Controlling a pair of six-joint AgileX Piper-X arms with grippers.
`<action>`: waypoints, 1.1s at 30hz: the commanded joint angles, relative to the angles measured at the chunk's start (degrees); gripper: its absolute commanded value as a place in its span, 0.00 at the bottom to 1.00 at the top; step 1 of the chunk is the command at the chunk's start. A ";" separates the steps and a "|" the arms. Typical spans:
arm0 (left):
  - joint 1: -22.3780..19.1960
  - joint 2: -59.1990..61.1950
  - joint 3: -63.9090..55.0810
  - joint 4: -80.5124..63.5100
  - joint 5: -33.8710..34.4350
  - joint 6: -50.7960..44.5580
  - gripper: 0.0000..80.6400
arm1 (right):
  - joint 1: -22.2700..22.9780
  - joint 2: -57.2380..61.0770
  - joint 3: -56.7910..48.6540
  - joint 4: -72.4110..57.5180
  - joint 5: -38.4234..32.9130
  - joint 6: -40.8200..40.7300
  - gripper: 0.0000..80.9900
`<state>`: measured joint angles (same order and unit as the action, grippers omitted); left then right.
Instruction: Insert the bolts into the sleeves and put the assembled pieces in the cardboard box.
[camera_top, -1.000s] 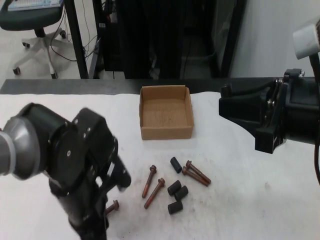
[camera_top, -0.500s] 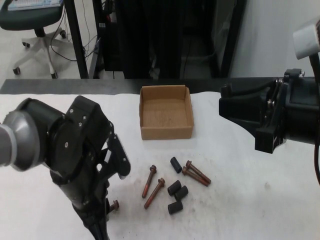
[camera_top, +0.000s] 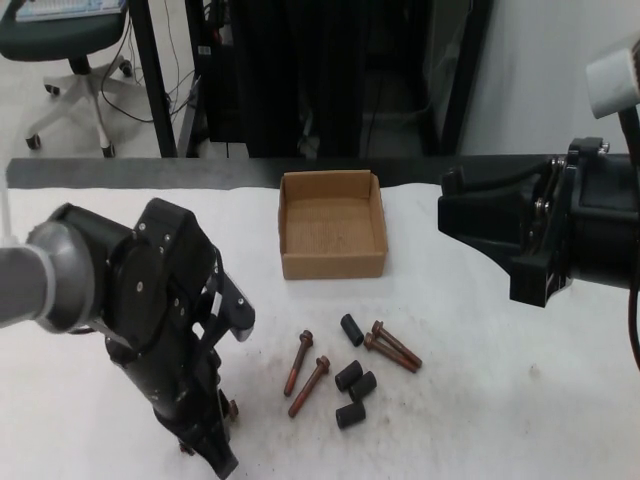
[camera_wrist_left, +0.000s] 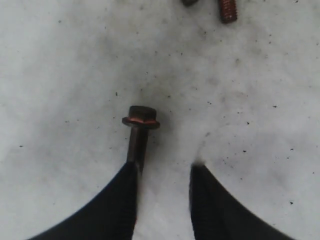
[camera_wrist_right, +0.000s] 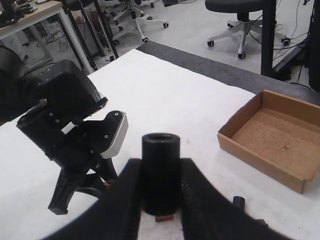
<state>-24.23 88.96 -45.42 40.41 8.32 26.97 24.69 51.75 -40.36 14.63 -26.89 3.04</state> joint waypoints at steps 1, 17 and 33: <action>0.10 0.82 -0.57 -0.02 0.34 -0.88 0.40 | -0.16 -0.66 -0.56 -0.28 -0.49 0.39 0.01; 0.10 3.78 -0.57 -1.95 -4.22 1.33 0.40 | -0.16 -0.66 -0.56 -0.28 -0.49 0.39 0.01; -0.03 4.62 -4.18 -2.65 -4.90 1.79 0.40 | -0.16 -0.66 -0.56 -0.28 -0.49 0.39 0.01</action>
<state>-24.23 93.21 -49.06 37.70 3.96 29.02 24.69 51.75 -40.36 14.63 -26.89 3.04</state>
